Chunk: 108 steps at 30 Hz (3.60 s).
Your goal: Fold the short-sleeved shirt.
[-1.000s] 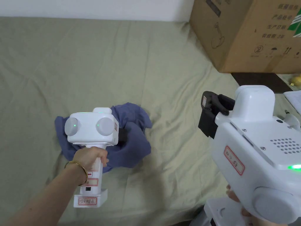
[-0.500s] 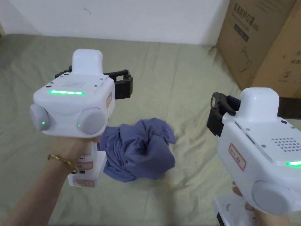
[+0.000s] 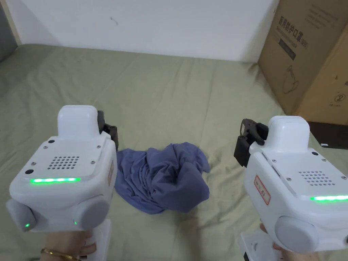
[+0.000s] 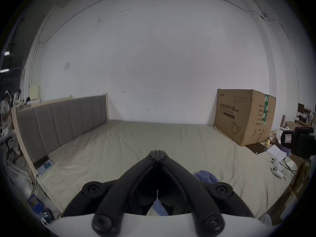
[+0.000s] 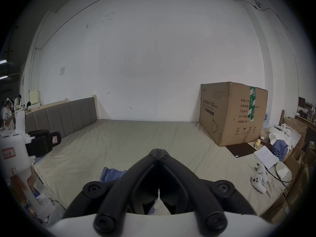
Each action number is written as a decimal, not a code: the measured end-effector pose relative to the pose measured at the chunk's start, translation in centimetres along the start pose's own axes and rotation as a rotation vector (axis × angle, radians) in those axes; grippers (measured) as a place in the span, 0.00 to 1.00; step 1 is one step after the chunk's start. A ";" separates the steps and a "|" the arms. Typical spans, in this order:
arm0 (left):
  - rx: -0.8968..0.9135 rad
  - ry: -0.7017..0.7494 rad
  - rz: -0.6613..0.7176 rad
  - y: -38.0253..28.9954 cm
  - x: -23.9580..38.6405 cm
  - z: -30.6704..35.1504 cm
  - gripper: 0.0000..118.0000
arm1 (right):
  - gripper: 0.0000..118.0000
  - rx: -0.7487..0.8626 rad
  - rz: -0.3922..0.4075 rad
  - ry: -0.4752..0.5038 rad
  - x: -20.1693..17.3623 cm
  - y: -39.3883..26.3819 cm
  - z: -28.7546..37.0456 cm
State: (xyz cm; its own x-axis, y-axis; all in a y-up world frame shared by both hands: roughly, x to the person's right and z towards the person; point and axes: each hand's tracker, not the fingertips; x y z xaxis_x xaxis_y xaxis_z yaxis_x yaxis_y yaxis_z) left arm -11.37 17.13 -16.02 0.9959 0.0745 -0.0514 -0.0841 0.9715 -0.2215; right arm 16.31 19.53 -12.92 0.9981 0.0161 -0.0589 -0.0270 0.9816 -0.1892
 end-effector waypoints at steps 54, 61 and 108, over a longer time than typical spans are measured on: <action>-0.650 -0.048 0.089 -3.8 -4.4 -20.9 0.02 | 0.98 -0.976 -0.046 -0.027 3.2 -8.8 -31.5; -0.678 -0.040 0.086 -5.1 -5.3 -21.6 0.02 | 0.38 -1.078 -0.074 -0.064 2.1 -13.1 -33.0; 0.027 -0.080 0.147 26.7 -8.4 -6.5 0.02 | 0.02 -0.099 -0.066 -0.048 15.9 26.9 0.5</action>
State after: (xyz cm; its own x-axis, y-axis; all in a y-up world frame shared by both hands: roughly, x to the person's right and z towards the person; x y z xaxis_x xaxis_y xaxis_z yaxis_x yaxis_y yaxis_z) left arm -22.24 41.02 -27.85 0.9724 0.2333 -0.0035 -0.2297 0.9544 -0.1908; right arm 31.52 46.27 -18.46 0.9993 -0.0370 0.0031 0.0363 0.9571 -0.2874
